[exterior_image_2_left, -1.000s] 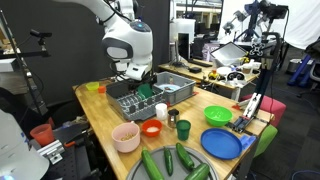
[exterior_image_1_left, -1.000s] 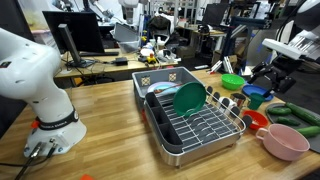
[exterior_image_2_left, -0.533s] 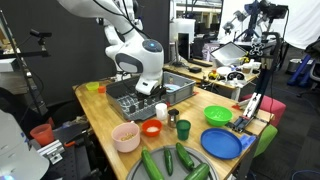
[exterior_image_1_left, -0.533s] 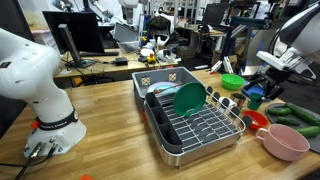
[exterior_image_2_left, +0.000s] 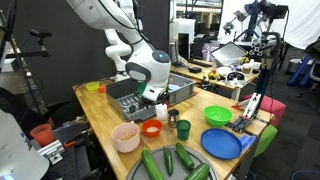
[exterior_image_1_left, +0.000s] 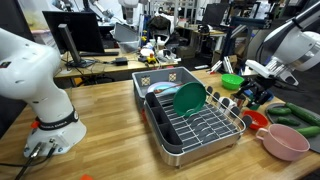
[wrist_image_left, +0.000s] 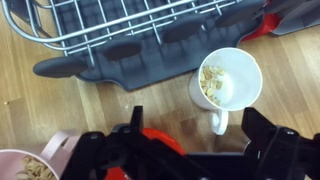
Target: Pour the things in the white mug into the pink bowl
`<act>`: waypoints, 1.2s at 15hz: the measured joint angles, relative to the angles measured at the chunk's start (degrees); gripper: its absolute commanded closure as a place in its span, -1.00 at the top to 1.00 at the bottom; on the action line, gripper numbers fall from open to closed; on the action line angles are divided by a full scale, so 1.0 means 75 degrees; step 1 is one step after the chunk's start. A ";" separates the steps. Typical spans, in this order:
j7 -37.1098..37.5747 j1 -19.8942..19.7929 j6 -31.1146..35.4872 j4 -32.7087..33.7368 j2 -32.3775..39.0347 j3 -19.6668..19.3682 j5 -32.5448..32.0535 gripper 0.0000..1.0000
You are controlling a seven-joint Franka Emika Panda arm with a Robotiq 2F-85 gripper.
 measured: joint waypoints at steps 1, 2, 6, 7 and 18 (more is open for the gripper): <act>-0.0003 0.0012 0.0001 0.0075 0.0117 0.0001 0.0000 1.00; -0.0003 0.0018 0.0003 0.0154 0.0214 0.0001 -0.0001 1.00; -0.0003 0.0018 0.0024 0.0443 0.0561 -0.0031 -0.0033 1.00; -0.0003 0.0019 0.0027 0.0521 0.0644 -0.0042 -0.0050 1.00; 0.0141 0.0063 0.0026 0.1212 0.1362 -0.0187 -0.0606 1.00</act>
